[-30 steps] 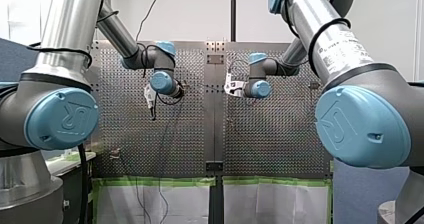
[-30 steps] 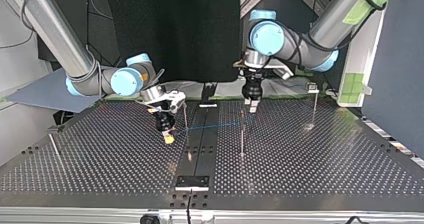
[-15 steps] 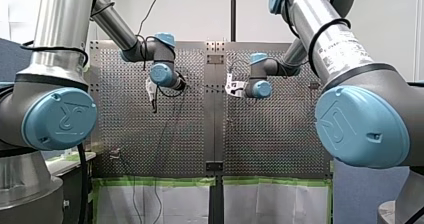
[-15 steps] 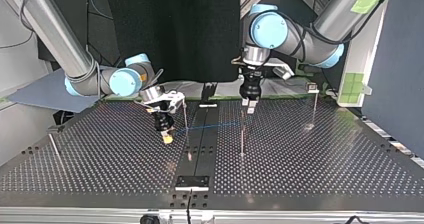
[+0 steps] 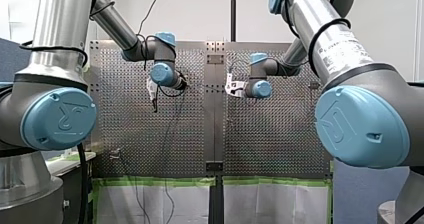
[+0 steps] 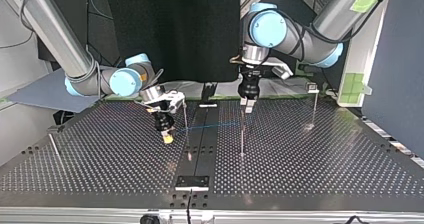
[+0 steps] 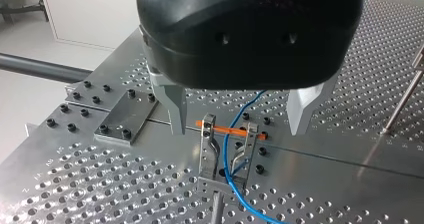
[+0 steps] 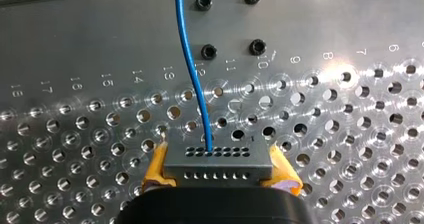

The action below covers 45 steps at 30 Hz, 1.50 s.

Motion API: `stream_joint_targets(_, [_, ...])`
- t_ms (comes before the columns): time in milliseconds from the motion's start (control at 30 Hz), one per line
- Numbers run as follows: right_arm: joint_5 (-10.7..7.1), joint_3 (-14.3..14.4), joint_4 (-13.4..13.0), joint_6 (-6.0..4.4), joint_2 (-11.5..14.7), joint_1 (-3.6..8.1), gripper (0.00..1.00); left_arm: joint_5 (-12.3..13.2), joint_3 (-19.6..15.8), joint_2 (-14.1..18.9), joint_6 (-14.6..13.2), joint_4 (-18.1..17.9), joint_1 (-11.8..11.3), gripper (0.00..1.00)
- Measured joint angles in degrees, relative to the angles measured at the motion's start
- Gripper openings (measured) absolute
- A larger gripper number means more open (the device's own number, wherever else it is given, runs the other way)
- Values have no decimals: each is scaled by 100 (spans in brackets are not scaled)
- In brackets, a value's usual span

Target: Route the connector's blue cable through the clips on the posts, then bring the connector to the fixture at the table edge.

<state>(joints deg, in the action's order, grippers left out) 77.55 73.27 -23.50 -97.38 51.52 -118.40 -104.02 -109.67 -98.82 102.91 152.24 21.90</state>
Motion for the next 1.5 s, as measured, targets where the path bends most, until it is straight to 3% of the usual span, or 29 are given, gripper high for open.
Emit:
stream_joint_targets(600, [-11,1,2,-6,-2,6,0,16,1,0,-14,-43,16,100])
stream_joint_targets(1033, [-13,1,42,6,-2,17,0,528,21,-1,-551,-274,157,100])
stream_joint_targets(1500, [-11,-9,35,6,-2,31,0,-55,307,-102,-912,-233,797,100])
